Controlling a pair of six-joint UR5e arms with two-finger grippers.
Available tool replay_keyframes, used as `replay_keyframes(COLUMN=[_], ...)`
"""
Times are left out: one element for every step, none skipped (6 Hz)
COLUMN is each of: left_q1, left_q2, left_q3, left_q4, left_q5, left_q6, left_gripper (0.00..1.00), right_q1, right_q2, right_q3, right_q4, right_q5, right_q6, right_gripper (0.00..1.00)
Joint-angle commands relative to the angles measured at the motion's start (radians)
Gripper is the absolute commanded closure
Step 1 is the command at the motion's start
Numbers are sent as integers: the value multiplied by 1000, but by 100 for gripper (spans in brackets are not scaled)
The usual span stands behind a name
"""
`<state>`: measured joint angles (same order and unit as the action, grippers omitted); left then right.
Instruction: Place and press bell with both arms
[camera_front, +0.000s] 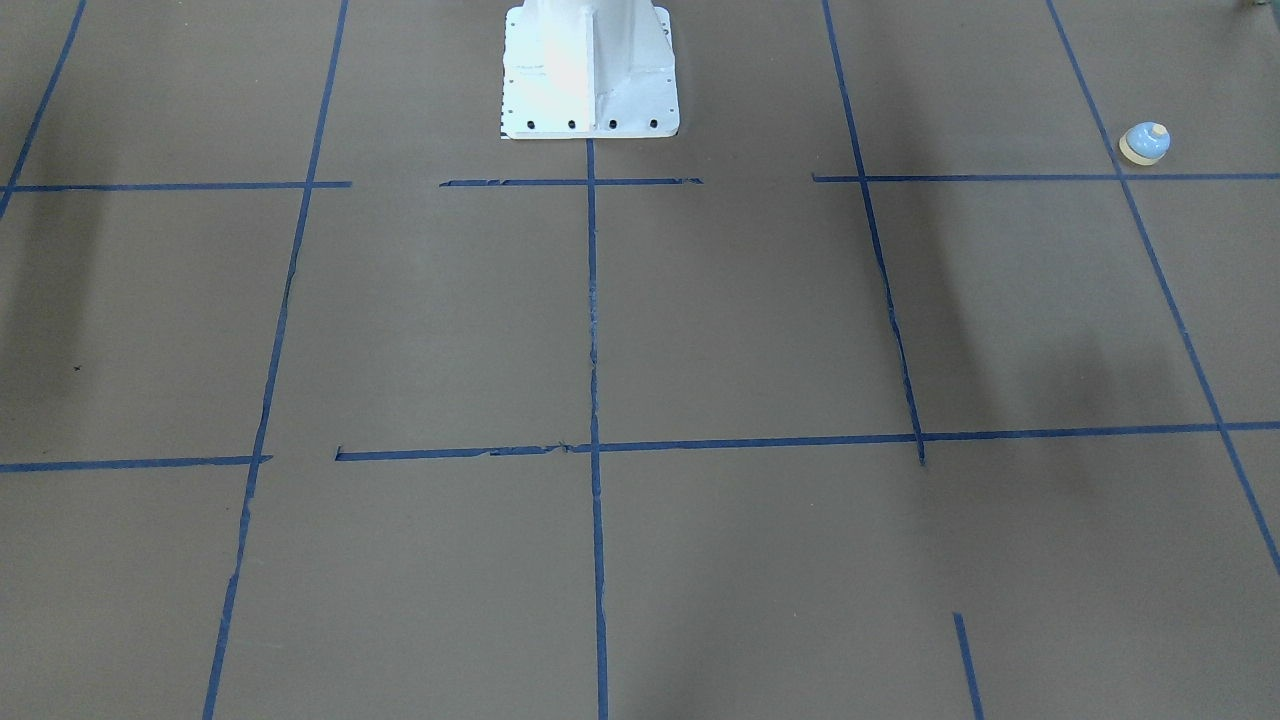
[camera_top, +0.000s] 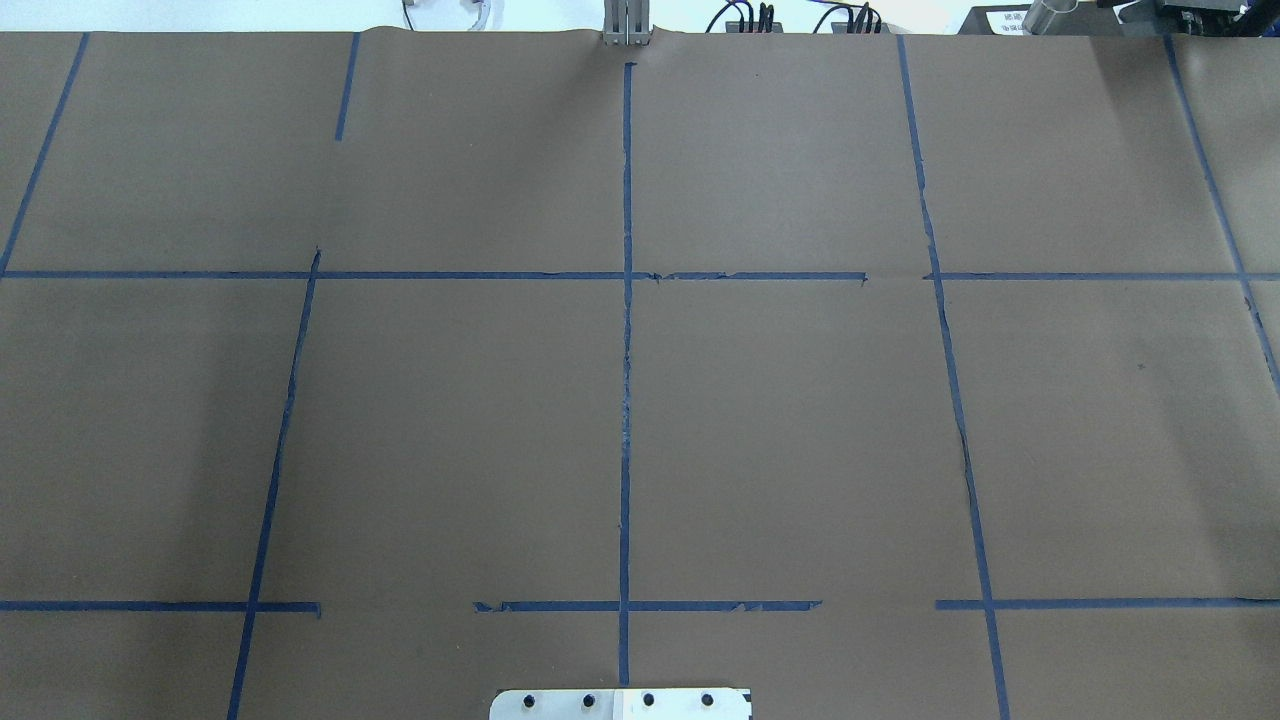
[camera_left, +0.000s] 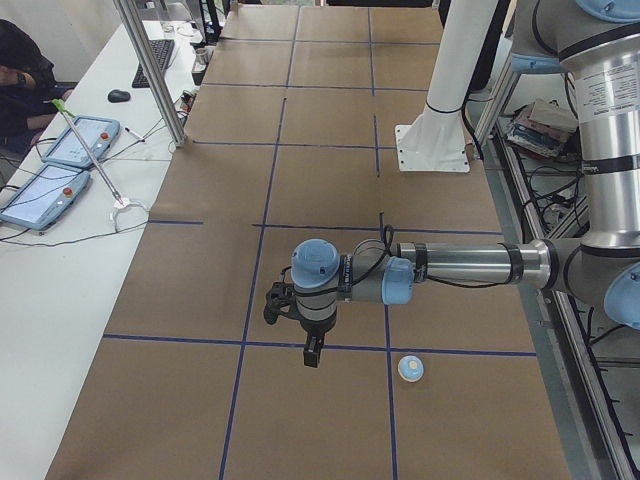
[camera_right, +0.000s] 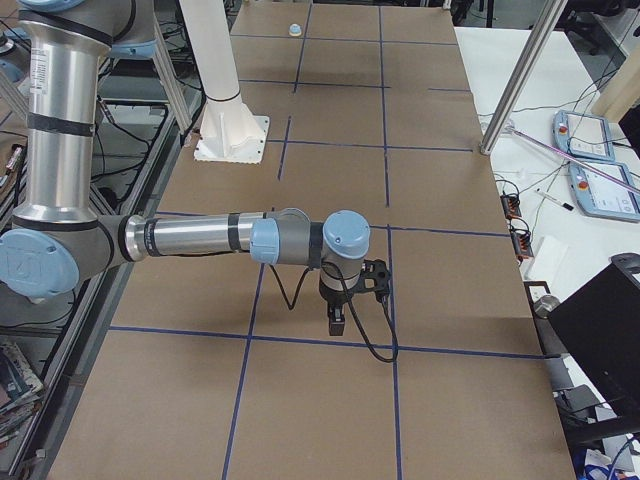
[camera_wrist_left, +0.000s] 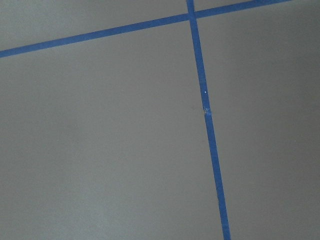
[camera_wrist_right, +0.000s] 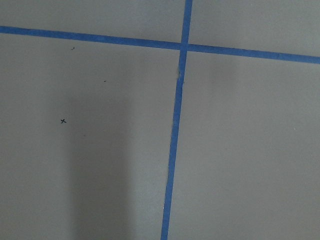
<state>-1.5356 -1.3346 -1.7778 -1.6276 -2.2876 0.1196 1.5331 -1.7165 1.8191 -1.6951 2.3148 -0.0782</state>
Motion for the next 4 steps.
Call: replay_keyframes(left_q1=[-1,0,5,6], left_q2=[2,35,20,-48], left_q3=[-24,-57,-57,-49], left_q4=[5,3,-9,-55], left_q5=[-6,-1,0,2], left_q6=[5,5,-3,0], left_gripper=[0,0,0,0], right_q1=[1,-1,-1,-1], right_q2=[0,0,0,0], right_q3=[5,6,-4,-1], right_q4=[0,0,0,0], right_q5=[0,0,-2,1], right_q6=[0,0,-2,-3], right_gripper=[0,0,0,0])
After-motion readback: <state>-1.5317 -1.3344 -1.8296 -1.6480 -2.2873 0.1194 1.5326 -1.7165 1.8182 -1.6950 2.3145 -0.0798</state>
